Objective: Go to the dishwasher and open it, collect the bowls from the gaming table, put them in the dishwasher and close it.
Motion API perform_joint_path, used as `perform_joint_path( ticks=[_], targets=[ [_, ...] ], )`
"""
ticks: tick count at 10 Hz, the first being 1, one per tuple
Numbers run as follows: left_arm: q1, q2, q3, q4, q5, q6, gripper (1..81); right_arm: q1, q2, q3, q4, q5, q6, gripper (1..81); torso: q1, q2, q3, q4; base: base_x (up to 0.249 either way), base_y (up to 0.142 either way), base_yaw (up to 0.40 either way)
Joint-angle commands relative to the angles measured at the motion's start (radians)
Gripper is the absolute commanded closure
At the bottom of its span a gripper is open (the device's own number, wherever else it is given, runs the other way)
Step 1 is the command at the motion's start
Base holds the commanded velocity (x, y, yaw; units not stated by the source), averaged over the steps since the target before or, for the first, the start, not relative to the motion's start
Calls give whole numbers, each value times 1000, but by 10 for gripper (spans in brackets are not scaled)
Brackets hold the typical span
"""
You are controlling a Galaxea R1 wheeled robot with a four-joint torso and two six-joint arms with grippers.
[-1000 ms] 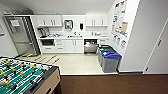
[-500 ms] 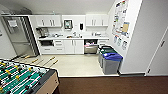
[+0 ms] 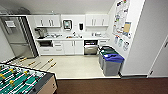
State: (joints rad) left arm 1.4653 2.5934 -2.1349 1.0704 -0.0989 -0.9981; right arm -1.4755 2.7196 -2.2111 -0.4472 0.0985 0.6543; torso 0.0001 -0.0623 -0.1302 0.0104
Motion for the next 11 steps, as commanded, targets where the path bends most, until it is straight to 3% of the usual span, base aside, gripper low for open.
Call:
perform_joint_path(
  ticks=[1, 11],
  targets=[
    [-50, -31, 15, 9, 14, 3, 811, 50, -15, 13, -18, -34, -1, 811, 0, 0, 0, 0, 157, 0, 0],
    [-49, -38, 15, 6, 13, 3, 811, 51, -13, 13, -18, -36, -1, 811, 0, 0, 0, 0, 157, 0, 0]
  ],
)
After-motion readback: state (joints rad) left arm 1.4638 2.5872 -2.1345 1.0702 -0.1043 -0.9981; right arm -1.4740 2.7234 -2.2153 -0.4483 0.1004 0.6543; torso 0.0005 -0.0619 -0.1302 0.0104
